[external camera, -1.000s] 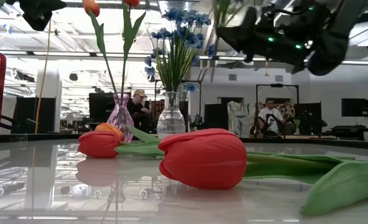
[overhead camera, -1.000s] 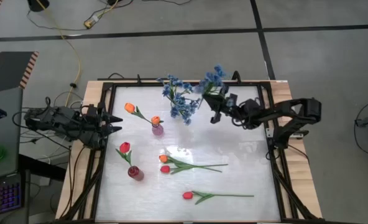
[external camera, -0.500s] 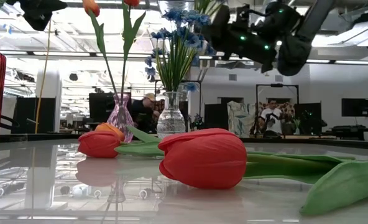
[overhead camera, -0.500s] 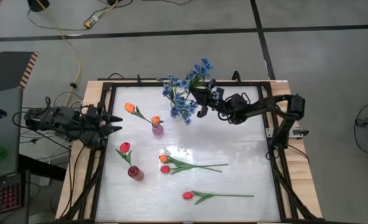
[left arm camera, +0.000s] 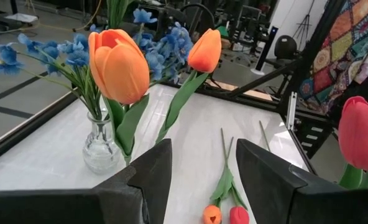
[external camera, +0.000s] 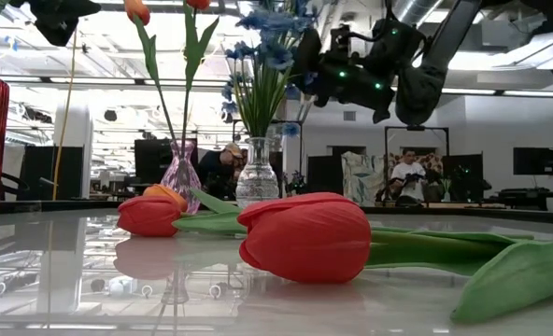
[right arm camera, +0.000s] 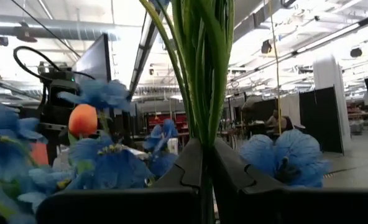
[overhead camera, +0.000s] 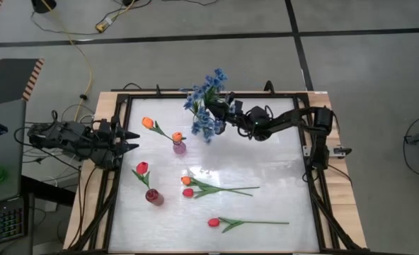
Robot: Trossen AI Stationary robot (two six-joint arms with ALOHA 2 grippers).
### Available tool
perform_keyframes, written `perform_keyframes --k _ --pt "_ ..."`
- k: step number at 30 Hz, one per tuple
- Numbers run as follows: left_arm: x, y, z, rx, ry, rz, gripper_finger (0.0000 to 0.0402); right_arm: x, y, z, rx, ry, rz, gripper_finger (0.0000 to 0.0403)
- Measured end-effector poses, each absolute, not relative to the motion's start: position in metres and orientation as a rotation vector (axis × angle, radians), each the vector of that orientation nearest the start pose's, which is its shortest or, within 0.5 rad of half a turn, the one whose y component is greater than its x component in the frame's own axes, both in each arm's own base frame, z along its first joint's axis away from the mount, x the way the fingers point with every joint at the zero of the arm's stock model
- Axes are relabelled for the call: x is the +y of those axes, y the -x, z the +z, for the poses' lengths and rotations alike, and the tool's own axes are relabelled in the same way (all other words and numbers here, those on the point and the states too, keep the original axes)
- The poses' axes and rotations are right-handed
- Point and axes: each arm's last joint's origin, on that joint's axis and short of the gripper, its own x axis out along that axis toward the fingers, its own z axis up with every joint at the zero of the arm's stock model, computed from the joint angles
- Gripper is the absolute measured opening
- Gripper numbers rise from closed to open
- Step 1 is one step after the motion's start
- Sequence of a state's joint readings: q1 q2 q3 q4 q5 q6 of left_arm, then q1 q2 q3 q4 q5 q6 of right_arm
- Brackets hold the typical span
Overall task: Sort flowers into vase by color
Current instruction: Put the blue flowers into the transparent vase
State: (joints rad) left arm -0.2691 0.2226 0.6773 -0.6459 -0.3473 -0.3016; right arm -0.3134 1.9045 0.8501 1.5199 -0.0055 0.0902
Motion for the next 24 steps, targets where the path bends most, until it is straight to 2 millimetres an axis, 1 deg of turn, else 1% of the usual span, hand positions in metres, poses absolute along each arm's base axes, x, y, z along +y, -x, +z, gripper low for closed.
perform_keyframes --k 12,24 --pt "-0.0037 -0.0503 0.3052 0.169 0.243 0.105 0.0167 -0.1141 -0.3518 0.2047 -0.377 -0.030 -0.292 0.0056" --pt "-0.0037 -0.0503 0.3053 0.169 0.243 0.105 0.0167 -0.1141 -0.3518 0.2045 -0.375 -0.027 -0.293 0.0060"
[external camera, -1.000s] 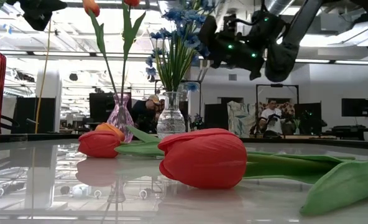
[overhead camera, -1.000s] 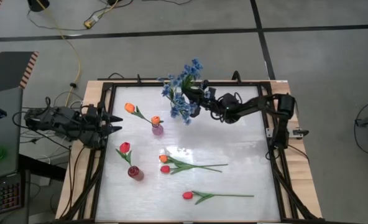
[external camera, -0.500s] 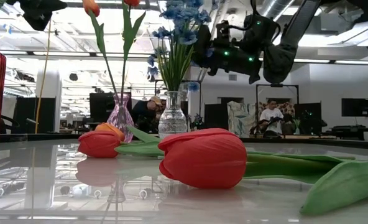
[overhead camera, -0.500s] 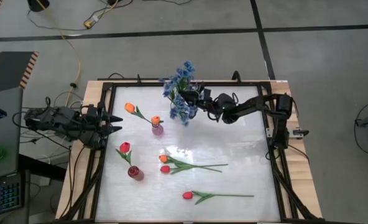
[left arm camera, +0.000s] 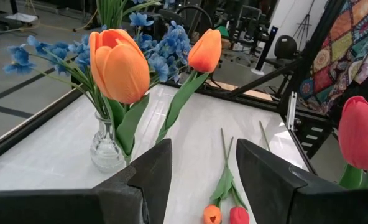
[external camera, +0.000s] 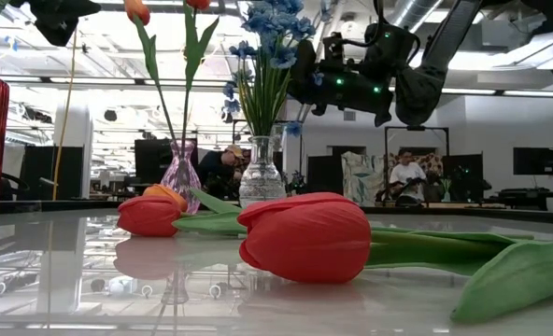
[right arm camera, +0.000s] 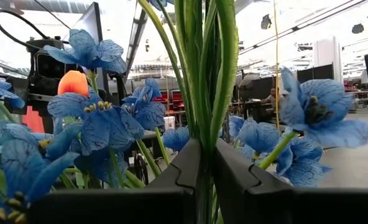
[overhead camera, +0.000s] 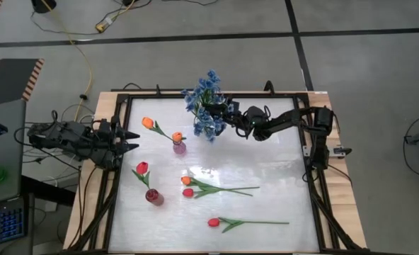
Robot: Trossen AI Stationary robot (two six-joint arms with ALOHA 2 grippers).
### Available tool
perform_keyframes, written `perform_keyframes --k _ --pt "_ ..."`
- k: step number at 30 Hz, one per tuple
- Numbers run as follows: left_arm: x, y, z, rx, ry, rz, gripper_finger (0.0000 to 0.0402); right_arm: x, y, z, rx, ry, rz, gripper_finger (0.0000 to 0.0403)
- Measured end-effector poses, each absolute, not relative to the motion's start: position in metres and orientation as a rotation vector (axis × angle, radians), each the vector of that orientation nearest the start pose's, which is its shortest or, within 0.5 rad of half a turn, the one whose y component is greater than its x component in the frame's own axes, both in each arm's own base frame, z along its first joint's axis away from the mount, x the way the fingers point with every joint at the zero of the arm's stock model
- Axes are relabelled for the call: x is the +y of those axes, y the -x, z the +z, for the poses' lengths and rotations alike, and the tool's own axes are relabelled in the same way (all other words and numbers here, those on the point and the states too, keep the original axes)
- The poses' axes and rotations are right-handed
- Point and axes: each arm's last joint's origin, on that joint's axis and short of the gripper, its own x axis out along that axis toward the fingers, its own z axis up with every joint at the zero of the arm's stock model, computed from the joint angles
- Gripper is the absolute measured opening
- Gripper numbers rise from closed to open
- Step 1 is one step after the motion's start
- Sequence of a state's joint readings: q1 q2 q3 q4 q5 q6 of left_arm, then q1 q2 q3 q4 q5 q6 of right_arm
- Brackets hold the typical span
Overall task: Sort flowers into vase by color
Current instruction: Put the blue flowers into the transparent vase
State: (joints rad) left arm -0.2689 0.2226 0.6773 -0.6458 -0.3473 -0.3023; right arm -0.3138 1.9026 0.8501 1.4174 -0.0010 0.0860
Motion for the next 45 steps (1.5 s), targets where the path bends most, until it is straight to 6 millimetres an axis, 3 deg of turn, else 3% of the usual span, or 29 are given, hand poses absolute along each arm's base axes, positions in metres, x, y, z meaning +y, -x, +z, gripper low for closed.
perform_keyframes --k 9,19,25,33,45 --pt "-0.004 -0.050 0.305 0.169 0.243 0.105 0.0167 -0.114 -0.352 0.204 -0.369 -0.013 -0.296 0.0073" --pt "-0.004 -0.050 0.305 0.169 0.244 0.105 0.0167 -0.115 -0.353 0.199 -0.313 -0.021 -0.301 0.0163" --pt "-0.004 -0.050 0.305 0.169 0.244 0.105 0.0167 -0.114 -0.353 0.202 -0.303 -0.023 -0.299 0.0193" --pt "-0.004 -0.050 0.305 0.168 0.244 0.105 0.0167 -0.114 -0.346 0.217 -0.149 -0.047 -0.312 0.0201" --pt "-0.004 -0.050 0.305 0.169 0.244 0.105 0.0167 -0.111 -0.318 0.240 0.130 -0.092 -0.342 0.0201"
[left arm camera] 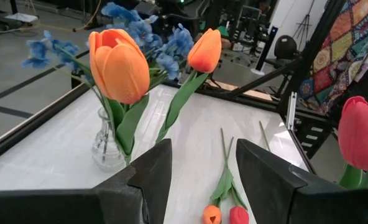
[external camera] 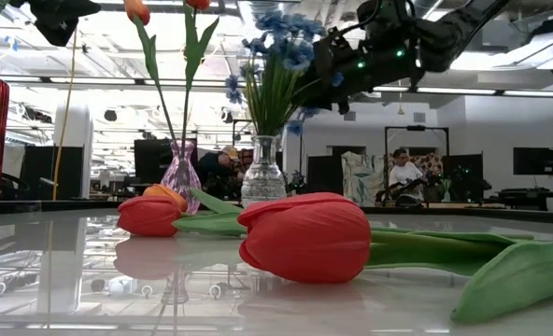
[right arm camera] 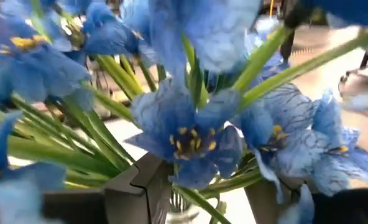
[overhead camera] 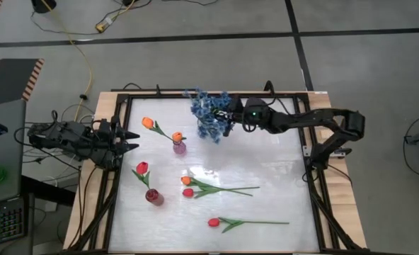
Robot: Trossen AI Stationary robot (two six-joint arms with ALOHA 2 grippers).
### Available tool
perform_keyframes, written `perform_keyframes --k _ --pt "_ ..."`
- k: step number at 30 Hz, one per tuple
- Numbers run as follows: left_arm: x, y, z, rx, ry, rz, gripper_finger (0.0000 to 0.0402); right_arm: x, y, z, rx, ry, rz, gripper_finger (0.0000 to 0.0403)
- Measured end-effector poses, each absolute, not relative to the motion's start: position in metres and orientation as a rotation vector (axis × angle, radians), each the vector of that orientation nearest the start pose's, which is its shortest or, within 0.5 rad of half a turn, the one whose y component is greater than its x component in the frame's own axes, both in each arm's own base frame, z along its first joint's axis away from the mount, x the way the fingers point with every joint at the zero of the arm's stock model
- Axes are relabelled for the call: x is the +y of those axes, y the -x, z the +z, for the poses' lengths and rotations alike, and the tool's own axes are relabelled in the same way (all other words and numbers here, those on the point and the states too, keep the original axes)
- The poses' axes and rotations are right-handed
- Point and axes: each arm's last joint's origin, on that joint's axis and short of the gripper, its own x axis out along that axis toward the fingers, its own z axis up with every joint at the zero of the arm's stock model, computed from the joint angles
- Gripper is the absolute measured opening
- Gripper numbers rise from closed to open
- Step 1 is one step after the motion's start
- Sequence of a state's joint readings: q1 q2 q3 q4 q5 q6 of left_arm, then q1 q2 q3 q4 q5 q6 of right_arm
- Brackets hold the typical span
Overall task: Sort flowers into vase by color
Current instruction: Put the blue flowers into the transparent vase
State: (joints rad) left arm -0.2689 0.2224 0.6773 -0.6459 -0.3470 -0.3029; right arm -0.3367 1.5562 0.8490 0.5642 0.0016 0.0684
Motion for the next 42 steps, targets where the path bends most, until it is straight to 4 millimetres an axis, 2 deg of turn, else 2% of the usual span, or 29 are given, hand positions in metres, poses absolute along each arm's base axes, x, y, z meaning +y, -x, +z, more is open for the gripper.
perform_keyframes --k 6,18,21,26,29,35,42 --pt "-0.004 -0.050 0.305 0.169 0.242 0.105 0.0167 -0.109 -0.304 0.246 0.234 -0.112 -0.353 0.0201" --pt "-0.004 -0.050 0.305 0.169 0.241 0.104 0.0167 -0.108 -0.303 0.245 0.264 -0.117 -0.352 0.0201" --pt "-0.004 -0.050 0.305 0.169 0.241 0.104 0.0167 -0.109 -0.306 0.237 0.293 -0.119 -0.352 0.0201" --pt "-0.004 -0.050 0.305 0.169 0.241 0.104 0.0167 -0.112 -0.314 0.214 0.374 -0.133 -0.353 0.0201" --pt "-0.004 -0.050 0.305 0.169 0.241 0.104 0.0167 -0.112 -0.316 0.208 0.395 -0.118 -0.347 0.0201" --pt "-0.004 -0.050 0.305 0.169 0.241 0.104 0.0167 -0.111 -0.314 0.211 0.409 -0.088 -0.341 0.0201" --pt "-0.004 -0.050 0.305 0.169 0.241 0.104 0.0167 -0.109 -0.306 0.231 0.350 -0.075 -0.341 0.0201"
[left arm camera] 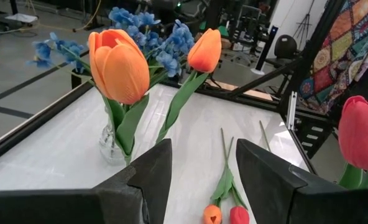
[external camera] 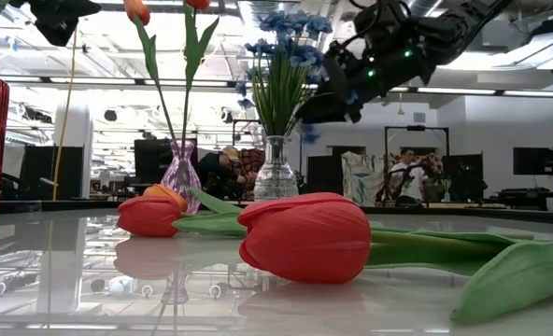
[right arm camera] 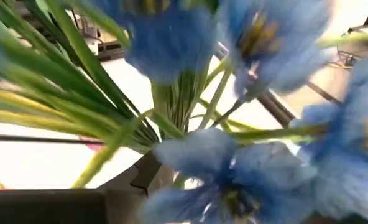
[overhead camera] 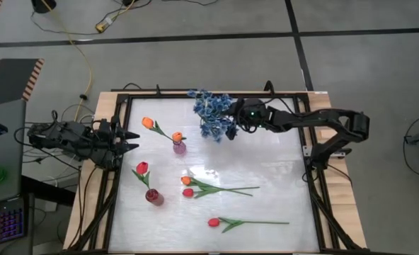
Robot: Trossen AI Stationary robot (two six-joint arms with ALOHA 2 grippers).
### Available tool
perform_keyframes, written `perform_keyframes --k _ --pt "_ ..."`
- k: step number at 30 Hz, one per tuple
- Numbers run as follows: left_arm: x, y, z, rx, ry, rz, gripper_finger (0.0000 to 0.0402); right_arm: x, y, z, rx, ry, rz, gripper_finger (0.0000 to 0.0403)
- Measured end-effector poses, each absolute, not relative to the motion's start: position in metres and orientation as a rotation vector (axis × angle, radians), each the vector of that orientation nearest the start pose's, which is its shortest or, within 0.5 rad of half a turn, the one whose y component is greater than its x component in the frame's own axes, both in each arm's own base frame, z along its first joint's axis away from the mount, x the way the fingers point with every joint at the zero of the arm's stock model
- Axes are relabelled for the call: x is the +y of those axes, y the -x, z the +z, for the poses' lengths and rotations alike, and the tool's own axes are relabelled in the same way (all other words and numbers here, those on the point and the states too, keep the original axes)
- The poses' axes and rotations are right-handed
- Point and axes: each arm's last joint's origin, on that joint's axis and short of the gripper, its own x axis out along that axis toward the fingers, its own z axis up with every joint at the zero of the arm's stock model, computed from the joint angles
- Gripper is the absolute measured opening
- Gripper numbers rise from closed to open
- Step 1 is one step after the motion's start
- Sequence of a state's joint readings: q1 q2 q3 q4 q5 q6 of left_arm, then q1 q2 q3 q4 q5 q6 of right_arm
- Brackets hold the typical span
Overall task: Sort flowers into vase by color
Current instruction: Put the blue flowers into the transparent vase
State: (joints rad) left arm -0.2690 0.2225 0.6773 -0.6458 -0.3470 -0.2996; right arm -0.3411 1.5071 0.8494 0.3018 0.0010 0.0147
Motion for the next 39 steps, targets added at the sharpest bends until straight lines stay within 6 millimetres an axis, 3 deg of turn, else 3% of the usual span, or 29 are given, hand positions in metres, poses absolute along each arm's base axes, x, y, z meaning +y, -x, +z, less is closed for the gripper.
perform_keyframes --k 13,19,28,39 --pt "-0.004 -0.050 0.305 0.169 0.241 0.105 0.0167 -0.107 -0.275 0.257 0.400 -0.104 -0.376 0.0201" --pt "-0.004 -0.050 0.305 0.168 0.241 0.104 0.0167 -0.108 -0.280 0.258 0.349 -0.099 -0.375 0.0201" --pt "-0.004 -0.050 0.305 0.169 0.241 0.104 0.0167 -0.110 -0.298 0.234 0.398 -0.082 -0.357 0.0201" --pt "-0.004 -0.050 0.305 0.168 0.241 0.104 0.0167 -0.116 -0.296 0.246 0.278 -0.176 -0.417 0.0201"
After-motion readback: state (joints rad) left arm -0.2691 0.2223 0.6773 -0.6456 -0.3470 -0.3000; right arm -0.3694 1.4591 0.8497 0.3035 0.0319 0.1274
